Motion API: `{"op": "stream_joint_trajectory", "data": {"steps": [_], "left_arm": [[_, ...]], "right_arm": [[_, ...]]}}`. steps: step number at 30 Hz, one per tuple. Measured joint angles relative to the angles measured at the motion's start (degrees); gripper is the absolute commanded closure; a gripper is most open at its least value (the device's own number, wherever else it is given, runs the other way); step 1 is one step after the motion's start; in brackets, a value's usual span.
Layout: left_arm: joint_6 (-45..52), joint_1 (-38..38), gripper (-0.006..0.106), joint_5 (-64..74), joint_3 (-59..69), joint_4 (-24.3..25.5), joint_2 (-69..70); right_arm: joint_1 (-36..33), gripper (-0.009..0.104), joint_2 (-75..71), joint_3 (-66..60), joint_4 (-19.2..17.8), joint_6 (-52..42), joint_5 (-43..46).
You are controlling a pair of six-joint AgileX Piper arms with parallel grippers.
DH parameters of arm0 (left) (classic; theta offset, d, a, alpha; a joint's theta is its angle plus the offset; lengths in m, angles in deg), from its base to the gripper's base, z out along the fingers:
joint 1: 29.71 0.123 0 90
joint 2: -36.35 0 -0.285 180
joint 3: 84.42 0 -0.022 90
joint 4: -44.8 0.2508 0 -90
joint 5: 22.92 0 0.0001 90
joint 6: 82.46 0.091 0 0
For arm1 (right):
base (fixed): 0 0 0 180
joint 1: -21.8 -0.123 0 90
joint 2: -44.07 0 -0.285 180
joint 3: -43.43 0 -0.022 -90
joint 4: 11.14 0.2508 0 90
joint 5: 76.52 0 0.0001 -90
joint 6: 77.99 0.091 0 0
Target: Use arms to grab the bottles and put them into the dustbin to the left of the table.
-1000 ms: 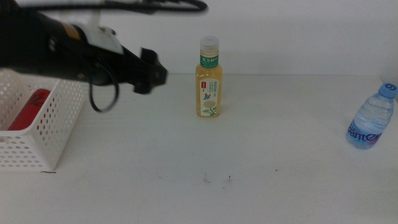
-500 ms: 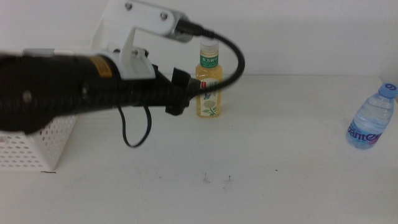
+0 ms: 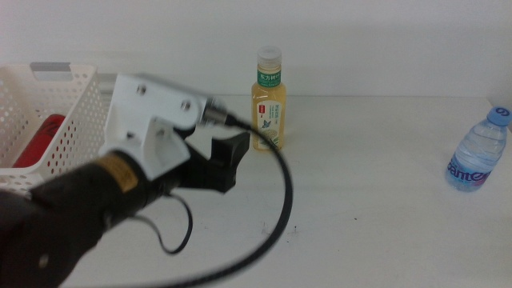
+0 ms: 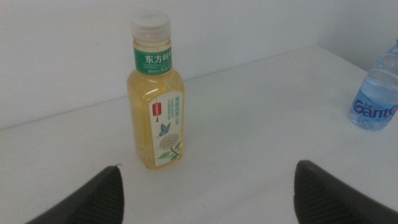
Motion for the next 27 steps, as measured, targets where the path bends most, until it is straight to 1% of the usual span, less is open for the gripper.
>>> {"op": "stream_joint_trajectory", "data": {"steps": [4, 7, 9, 12, 27], "left_arm": [[-3.81, -0.24, 0.007, -7.16, 5.7, 1.62, 0.34], [-6.58, -0.24, 0.007, -12.47, 9.65, 4.36, 0.34], [-7.37, -0.24, 0.007, -16.72, 12.13, 6.13, 0.34], [-7.76, -0.24, 0.007, -21.22, 14.66, 7.36, 0.37], [-7.88, -0.24, 0.007, -26.51, 15.81, 8.01, 0.37]], "right_arm": [[0.0, 0.006, 0.0, 0.0, 0.0, 0.0, 0.0], [0.0, 0.006, 0.0, 0.0, 0.0, 0.0, 0.0], [0.0, 0.006, 0.0, 0.0, 0.0, 0.0, 0.0], [0.0, 0.006, 0.0, 0.0, 0.0, 0.0, 0.0], [0.0, 0.006, 0.0, 0.0, 0.0, 0.0, 0.0]]}}
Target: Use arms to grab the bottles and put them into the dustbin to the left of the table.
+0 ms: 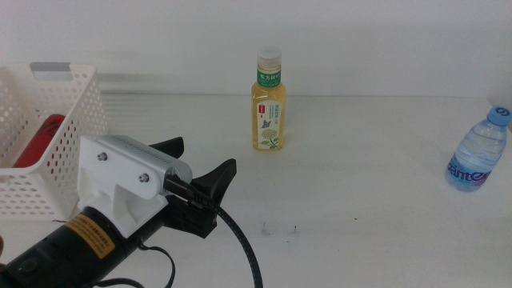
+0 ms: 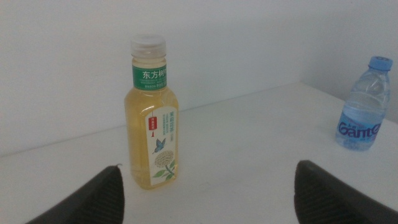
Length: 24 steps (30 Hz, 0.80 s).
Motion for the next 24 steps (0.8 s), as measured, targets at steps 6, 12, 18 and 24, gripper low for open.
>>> {"op": "stream_joint_trajectory", "data": {"steps": [6, 12, 18, 24], "left_arm": [[2.51, 0.0, 0.007, 0.0, 0.0, -0.16, -0.99], [2.61, 0.29, 0.007, -3.04, 0.0, -0.16, -6.01], [2.61, 0.29, 0.007, -6.04, -2.7, -0.16, -12.81], [2.61, 0.29, 0.007, -7.72, -7.51, -0.06, -19.84]], "right_arm": [[0.0, 0.006, 0.0, 0.0, 0.0, 0.0, 0.0], [0.0, 0.006, 0.0, 0.0, 0.0, 0.0, 0.0], [0.0, 0.006, 0.0, 0.0, 0.0, 0.0, 0.0], [0.0, 0.006, 0.0, 0.0, 0.0, 0.0, 0.0]]}}
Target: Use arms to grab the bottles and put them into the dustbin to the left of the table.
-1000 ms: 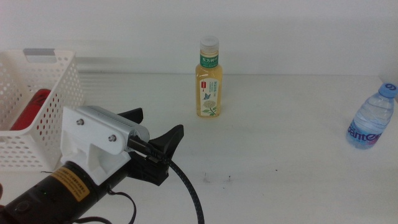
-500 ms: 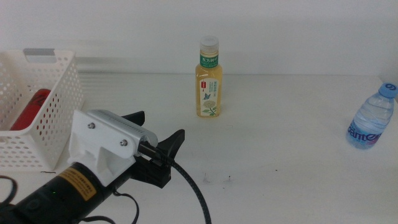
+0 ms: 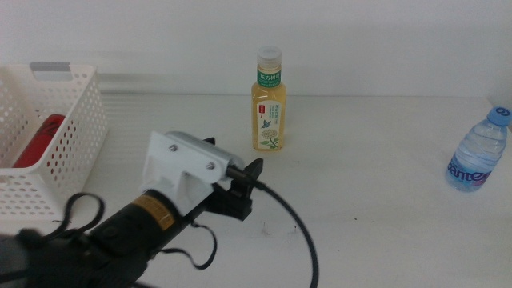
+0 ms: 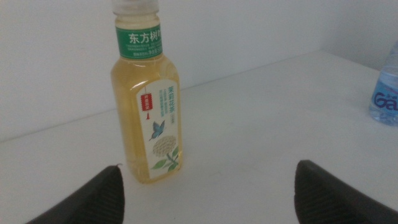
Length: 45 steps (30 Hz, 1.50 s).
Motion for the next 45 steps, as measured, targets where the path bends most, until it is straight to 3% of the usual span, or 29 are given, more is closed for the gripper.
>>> {"op": "stream_joint_trajectory", "data": {"steps": [11, 30, 45], "left_arm": [[-0.68, 2.79, 0.007, -0.61, -10.42, 0.35, -11.31], [-6.62, 6.97, 0.007, 1.85, -28.92, 8.66, -26.99], [-7.82, 7.85, 0.007, 4.3, -36.97, 9.05, -32.78]], "right_arm": [[0.0, 0.006, 0.0, 0.0, 0.0, 0.0, 0.0], [0.0, 0.006, 0.0, 0.0, 0.0, 0.0, 0.0], [0.0, 0.006, 0.0, 0.0, 0.0, 0.0, 0.0]]}}
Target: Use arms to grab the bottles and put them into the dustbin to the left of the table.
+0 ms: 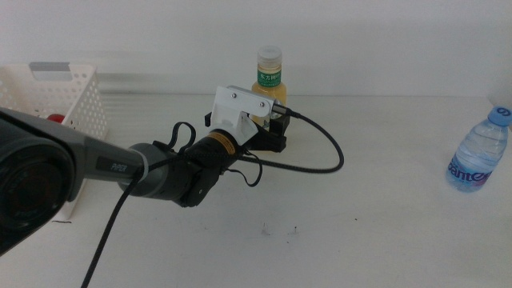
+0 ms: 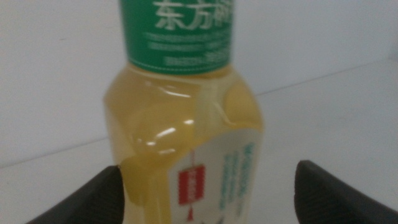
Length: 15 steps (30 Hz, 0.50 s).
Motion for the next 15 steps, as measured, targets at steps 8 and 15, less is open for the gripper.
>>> {"op": "stream_joint_trajectory", "data": {"steps": [8, 15], "left_arm": [[-1.24, 0.84, 0.007, 2.22, -4.7, 0.37, -2.45], [-2.23, 1.37, 0.007, 4.07, -8.27, 1.58, -4.74]], "right_arm": [[0.0, 0.006, 0.0, 0.0, 0.0, 0.0, 0.0], [0.0, 0.006, 0.0, 0.0, 0.0, 0.0, 0.0]]}}
